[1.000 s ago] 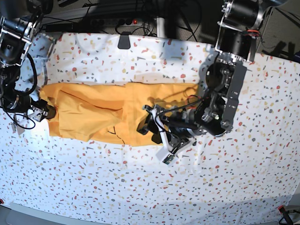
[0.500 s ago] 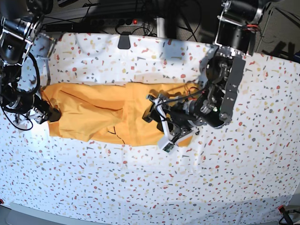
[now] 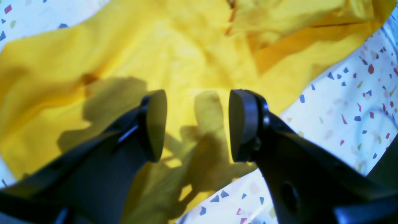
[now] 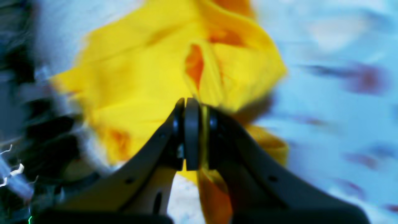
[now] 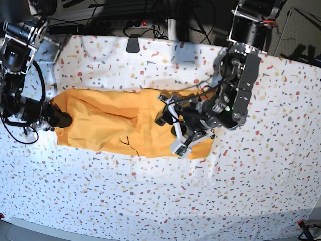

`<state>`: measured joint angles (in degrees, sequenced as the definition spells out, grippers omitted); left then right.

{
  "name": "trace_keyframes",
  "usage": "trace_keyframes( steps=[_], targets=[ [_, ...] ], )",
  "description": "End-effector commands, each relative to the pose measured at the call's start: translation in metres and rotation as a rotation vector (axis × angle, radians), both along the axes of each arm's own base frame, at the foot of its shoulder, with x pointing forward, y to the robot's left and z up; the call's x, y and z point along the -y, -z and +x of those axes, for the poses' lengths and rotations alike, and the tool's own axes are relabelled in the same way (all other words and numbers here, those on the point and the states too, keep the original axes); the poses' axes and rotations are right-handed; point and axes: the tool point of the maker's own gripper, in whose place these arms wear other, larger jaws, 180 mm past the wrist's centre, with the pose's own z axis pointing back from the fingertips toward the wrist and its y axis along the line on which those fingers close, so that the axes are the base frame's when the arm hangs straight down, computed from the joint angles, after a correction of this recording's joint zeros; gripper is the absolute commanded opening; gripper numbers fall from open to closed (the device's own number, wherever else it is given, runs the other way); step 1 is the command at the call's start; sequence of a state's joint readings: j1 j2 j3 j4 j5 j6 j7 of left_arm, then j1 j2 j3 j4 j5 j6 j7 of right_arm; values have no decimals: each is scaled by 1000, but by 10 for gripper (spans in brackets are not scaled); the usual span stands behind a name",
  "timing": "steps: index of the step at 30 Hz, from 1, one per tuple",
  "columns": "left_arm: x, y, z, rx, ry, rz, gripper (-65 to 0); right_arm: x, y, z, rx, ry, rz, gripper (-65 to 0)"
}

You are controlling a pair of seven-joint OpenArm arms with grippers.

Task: Fold the T-shirt properly
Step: 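Grasp the other strip end with the right gripper and fold it over the left fold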

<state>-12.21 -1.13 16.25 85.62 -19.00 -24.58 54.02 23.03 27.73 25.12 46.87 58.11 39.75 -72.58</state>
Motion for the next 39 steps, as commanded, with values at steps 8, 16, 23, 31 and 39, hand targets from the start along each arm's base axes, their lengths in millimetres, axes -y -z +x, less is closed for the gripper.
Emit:
trace_keyframes(
  steps=[8,16,23,31,39],
  targets=[
    [-7,-10,15,80,-11,48,-339,-78,-85,51,249,-126,293,-650],
    [-47,-14,30,93,-82,164,-345,-155,-117,69,330,-232,478,-650],
    [-117,-41,42,194,-173,306,-345,-213,-131,73,347,-305,571,-650],
    [-190,-4,14,99,-245,473,-345,-272,-125,65,301,-377,600,-650],
    [-186,20,-12,69,-224,448,-345,-318,-125,54,269,-433,634,-650]
  ],
)
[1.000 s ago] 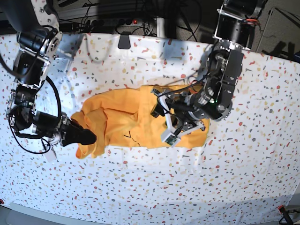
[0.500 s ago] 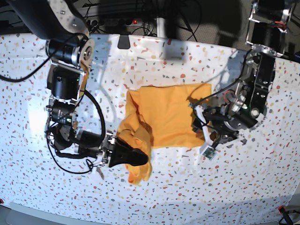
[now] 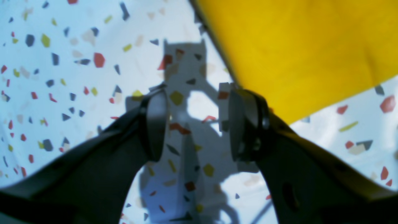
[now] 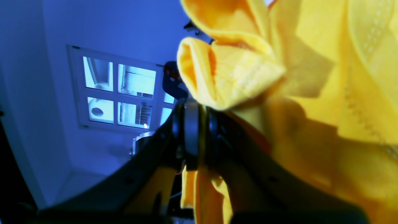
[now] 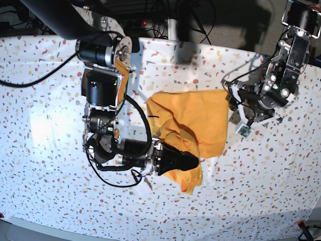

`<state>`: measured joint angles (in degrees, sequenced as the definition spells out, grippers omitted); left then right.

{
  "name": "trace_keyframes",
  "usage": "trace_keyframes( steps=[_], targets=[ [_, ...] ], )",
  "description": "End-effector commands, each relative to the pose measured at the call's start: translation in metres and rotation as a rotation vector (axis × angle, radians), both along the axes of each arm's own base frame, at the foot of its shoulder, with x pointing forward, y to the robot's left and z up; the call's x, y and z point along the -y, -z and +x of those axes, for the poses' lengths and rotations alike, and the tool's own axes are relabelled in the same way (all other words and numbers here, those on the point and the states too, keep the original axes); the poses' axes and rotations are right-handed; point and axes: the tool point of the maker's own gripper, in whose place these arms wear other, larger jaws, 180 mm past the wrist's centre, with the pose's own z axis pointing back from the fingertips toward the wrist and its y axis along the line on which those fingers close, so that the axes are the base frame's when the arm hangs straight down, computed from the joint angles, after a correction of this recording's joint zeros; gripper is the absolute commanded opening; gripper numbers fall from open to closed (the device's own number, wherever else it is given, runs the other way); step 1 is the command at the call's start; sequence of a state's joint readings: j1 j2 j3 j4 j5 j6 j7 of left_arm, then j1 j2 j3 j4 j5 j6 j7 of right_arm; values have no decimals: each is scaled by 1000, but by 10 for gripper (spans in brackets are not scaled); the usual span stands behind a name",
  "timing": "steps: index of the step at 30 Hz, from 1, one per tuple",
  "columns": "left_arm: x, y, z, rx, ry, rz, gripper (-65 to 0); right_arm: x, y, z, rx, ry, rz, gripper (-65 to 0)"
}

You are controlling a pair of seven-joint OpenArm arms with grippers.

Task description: Fold the T-shirt properly

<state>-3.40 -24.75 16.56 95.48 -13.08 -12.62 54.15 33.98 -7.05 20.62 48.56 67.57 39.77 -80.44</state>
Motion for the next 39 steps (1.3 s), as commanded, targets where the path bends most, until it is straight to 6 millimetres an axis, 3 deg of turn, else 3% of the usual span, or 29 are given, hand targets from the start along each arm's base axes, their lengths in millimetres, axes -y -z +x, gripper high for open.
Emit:
trace_keyframes(
  steps=[1,4,8,10,13,19,25,26,27,28,31,35,39],
  targets=[
    [-2,-13,11,48,2,-2,-345,-8,-24,10,60,2,30,-650],
    [-3,-12,10,37,0,4,-345,-13,-16,7,51,-13,-12,-650],
    [-15,-13,13,57,-16,78,-345,-16,-14,5,48,-28,-26,-371],
    [-32,-16,19,94,-53,168,-345,-16,-18,6,52,-24,-4,-304],
    [-51,-23,25,144,-85,283,-345,-16,-34,8,67,-10,84,-298],
    [-68,-32,31,194,-122,380,-345,-8,-80,14,115,25,317,-299],
    [-77,-47,41,275,-151,434,-345,-7,-99,23,158,20,318,-299],
    [-80,-56,45,323,-176,450,-345,-11,-93,25,164,9,249,-299],
    [-83,-68,49,379,-204,463,-345,-15,-74,28,158,-10,104,-299],
    [-83,-81,52,431,-225,463,-345,-12,-61,46,165,67,-19,-299],
    [-62,-119,55,545,-226,380,-345,17,-32,96,262,305,-337,-299],
    [-4,-159,38,601,-153,73,-345,46,-20,124,399,444,-566,-299],
    [32,-151,21,544,-83,-146,-345,54,-5,125,480,413,-726,-299]
  ],
)
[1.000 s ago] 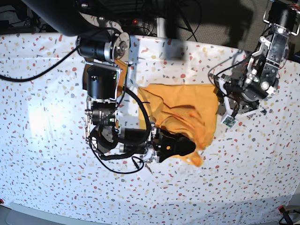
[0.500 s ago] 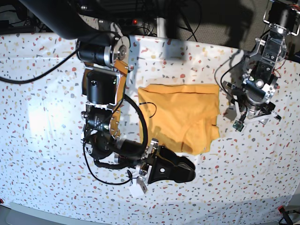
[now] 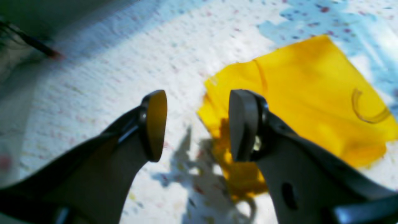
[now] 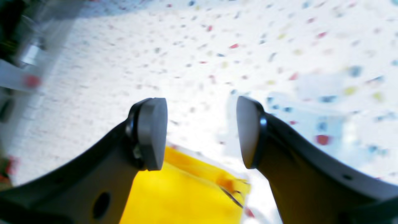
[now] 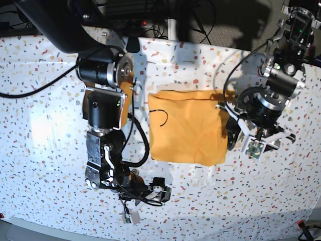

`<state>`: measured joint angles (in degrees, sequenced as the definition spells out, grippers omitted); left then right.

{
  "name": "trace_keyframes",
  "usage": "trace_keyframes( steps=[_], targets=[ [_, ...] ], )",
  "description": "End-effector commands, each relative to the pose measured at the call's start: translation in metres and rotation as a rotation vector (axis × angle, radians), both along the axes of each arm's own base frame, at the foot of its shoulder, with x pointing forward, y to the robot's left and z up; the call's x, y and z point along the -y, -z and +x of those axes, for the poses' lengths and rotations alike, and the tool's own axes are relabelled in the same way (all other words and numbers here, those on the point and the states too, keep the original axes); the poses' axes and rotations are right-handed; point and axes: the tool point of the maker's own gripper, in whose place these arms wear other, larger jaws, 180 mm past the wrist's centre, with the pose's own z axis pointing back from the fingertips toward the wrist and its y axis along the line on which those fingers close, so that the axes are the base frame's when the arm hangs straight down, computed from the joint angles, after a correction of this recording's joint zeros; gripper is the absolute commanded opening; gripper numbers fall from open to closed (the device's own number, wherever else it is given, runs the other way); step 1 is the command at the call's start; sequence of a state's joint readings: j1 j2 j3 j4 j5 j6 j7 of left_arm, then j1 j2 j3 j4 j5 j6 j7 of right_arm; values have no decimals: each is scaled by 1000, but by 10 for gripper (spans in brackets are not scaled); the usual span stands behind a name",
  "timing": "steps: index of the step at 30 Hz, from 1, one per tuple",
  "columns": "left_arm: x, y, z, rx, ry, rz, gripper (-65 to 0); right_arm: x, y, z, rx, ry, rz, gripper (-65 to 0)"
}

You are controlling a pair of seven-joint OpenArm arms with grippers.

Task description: Fold the T-shirt properly

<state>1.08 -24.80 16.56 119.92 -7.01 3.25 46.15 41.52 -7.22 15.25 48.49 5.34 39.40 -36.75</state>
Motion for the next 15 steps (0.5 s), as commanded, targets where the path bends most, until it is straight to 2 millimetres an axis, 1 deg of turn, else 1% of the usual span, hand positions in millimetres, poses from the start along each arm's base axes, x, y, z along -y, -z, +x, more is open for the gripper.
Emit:
trace_keyframes(
  steps=[1,2,4,7,9,12,15],
  targets=[
    [4,-7,1,29,25,-22,-345,-1,-23,11,75,-14,-9,-299],
    [8,1,-3,7,39,-30,-345,2,-17,9,74,-25,-46,-299],
    [8,18,-10,-44,28,-38,-345,7,-4,3,67,-42,-91,-299],
    [11,50,-23,-141,12,-74,-345,10,17,-7,56,-53,-137,-299],
    [17,72,-29,-200,-9,-106,-345,11,26,-12,61,-47,-139,-299],
    [32,103,-34,-280,-28,-173,-345,11,44,-24,23,-50,-137,-302],
    [46,140,-36,-345,-2,-181,-345,10,66,-42,-47,-58,-125,-358]
  ],
)
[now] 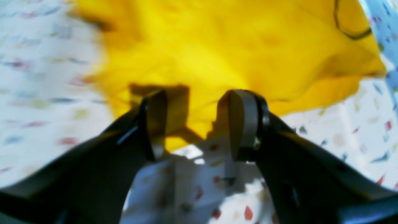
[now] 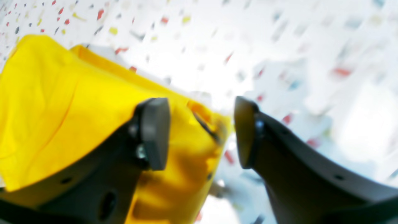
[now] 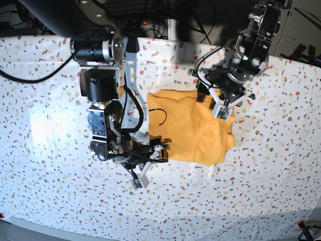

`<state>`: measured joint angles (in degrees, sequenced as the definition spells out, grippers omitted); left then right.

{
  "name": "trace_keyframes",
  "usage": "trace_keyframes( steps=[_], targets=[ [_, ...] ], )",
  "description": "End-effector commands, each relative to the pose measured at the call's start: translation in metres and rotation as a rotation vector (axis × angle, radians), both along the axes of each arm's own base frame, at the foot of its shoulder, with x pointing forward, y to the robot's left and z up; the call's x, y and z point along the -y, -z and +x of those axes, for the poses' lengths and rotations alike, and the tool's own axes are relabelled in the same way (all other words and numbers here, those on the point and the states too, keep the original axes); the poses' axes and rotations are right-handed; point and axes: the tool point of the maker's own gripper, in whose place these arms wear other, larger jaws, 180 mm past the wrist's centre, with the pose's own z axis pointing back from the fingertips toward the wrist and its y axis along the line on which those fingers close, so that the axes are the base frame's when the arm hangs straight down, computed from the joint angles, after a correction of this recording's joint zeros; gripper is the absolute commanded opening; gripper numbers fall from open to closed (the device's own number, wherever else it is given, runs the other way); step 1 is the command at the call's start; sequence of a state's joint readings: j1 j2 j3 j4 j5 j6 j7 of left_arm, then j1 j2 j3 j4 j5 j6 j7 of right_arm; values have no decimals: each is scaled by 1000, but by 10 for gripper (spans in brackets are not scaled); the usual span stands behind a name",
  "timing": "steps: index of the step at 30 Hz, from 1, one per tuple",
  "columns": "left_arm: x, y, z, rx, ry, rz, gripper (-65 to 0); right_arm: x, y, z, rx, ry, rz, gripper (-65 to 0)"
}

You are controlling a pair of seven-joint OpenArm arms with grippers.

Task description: Fold the T-shirt properly

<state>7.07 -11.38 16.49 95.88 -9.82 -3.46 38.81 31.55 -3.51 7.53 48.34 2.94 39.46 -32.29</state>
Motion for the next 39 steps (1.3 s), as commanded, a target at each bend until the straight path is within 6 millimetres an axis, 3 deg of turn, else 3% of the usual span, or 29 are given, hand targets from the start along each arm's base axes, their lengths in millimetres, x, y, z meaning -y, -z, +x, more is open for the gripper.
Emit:
trace_keyframes(
  steps=[1,4,6,13,19,25,34,39],
  targets=[
    [-3,1,10,15,-12,13,-345,-2,-15,9,35,-1,28,-362],
    [-11,27,14,-40,-23,82,-345,3,3,-8,-41,-1,38,-362],
    [-19,31,20,-45,-24,120,-345,6,12,-19,-98,-3,47,-362],
    [-65,13,50,62,-15,298,-345,1,25,-70,-268,-26,200,-362],
    [-89,-5,70,121,-20,352,-345,-4,8,-116,-233,-59,260,-362],
    [-81,-18,82,174,-18,299,-345,-11,-20,-158,-178,-102,315,-362],
    [-63,-25,88,172,32,212,-345,-18,-24,-170,-168,-126,312,-362],
    [-50,-25,84,166,94,169,-345,-44,-25,-182,-182,-217,305,-362]
  ],
)
